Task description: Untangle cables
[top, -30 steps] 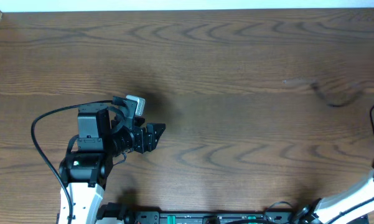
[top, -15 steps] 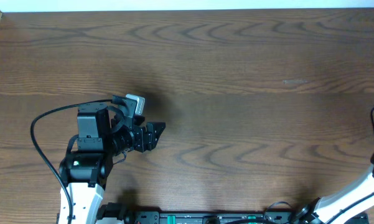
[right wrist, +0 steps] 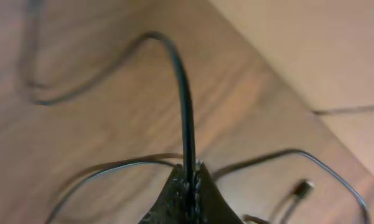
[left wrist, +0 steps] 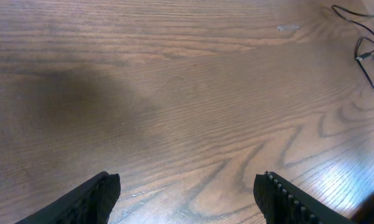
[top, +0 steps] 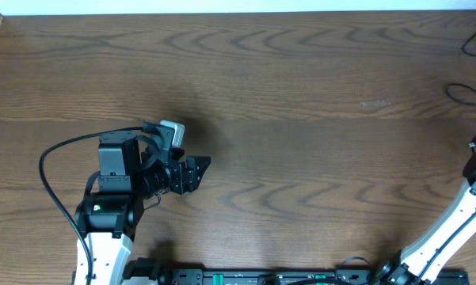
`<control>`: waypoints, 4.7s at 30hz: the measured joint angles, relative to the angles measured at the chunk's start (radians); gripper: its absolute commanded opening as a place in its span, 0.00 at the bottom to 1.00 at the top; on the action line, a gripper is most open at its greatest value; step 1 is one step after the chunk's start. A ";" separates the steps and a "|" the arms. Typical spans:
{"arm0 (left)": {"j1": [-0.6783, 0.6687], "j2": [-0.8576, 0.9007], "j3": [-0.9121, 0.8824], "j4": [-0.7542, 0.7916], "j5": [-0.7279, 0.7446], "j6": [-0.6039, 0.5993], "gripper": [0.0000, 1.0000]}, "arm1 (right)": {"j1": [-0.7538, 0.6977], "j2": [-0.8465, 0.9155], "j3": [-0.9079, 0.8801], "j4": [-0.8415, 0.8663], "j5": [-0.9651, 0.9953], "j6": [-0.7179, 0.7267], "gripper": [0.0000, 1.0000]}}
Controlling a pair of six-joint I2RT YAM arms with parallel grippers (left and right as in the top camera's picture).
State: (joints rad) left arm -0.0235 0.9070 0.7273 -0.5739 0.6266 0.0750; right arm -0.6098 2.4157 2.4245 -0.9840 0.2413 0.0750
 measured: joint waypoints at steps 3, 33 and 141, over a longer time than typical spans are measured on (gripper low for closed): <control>0.000 0.000 0.000 -0.001 0.000 0.000 0.74 | -0.010 0.012 0.000 0.000 0.074 0.034 0.01; -0.011 0.000 0.000 -0.027 0.000 0.000 0.75 | -0.070 0.045 0.000 0.224 -0.116 0.108 0.01; -0.202 -0.111 0.000 0.076 -0.310 -0.041 0.80 | 0.147 -1.362 -0.939 -0.298 0.001 0.354 0.99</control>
State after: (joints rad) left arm -0.2256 0.7963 0.7273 -0.4984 0.3168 0.0338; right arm -0.4625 1.0534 1.4853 -1.2823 0.2420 0.4290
